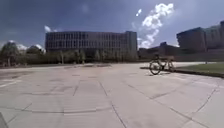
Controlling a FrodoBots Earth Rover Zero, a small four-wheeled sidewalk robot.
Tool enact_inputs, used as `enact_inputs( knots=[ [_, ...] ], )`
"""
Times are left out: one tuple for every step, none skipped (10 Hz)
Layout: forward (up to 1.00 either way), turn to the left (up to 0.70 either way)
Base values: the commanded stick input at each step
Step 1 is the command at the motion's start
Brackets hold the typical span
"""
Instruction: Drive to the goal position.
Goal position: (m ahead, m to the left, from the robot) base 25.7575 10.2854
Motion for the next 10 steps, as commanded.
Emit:
enact_inputs(
  knots=[
    [0.85, 0.01],
    [0.85, 0.01],
    [0.85, 0.01],
    [0.85, 0.01],
    [0.85, 0.01],
    [0.85, 0.01],
    [0.85, 0.01],
    [0.85, 0.01],
    [0.85, 0.01],
    [0.85, 0.01]
  ],
)
